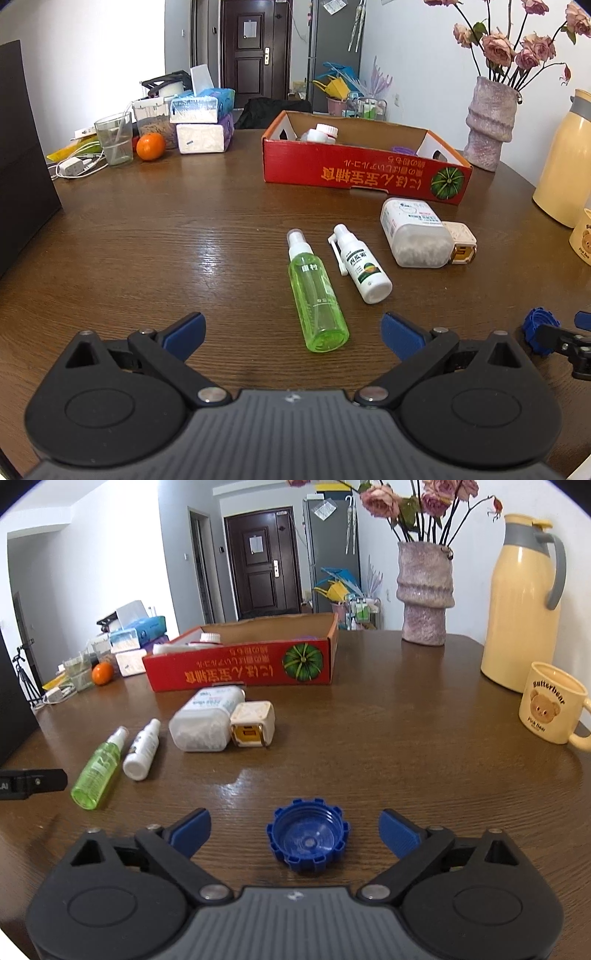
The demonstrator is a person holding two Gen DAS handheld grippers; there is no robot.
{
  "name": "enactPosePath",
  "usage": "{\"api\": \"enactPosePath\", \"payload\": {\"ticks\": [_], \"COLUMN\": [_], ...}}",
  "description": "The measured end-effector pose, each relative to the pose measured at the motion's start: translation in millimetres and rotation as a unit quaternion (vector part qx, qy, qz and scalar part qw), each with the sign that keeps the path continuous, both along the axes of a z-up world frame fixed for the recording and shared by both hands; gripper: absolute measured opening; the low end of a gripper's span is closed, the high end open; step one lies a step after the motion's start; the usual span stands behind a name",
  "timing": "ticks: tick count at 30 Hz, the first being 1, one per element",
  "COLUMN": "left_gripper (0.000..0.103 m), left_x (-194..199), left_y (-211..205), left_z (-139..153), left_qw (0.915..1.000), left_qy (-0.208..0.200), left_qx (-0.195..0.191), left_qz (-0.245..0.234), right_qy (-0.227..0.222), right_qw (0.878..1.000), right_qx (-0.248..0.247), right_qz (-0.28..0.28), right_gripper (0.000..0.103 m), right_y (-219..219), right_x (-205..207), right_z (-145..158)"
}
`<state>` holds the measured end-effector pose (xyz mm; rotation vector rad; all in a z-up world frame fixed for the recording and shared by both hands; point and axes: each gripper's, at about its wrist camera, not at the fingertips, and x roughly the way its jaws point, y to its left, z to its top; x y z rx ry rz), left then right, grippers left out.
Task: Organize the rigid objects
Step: 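Grasp the blue cap with the right tool while the left tool grasps the green spray bottle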
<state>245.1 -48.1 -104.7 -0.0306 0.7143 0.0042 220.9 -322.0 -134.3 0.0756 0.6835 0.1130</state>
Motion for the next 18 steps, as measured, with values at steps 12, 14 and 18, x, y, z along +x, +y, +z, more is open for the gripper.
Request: {"api": "enactPosePath", "payload": {"ticks": [12,14,18], "left_gripper": [0.103,0.103,0.103], "left_x": [9,11,13], "left_y": [-5,-5,-5], "left_z": [-8,-9,-11], "left_qw": [0.9999,0.9999,0.9998], "left_qy": [0.013,0.015,0.018], "left_qx": [-0.006,-0.006,-0.007], "left_qz": [-0.006,-0.006,-0.004], "right_qy": [0.028,0.024,0.019], "right_qw": [1.000,1.000,0.999], "right_qx": [-0.009,-0.017,-0.028], "right_qz": [0.000,0.001,0.004], "right_gripper": [0.073,0.056,0.053], "right_y": [3,4,7], "right_x": [17,17,16], "right_z": [-21,-21,-20]}}
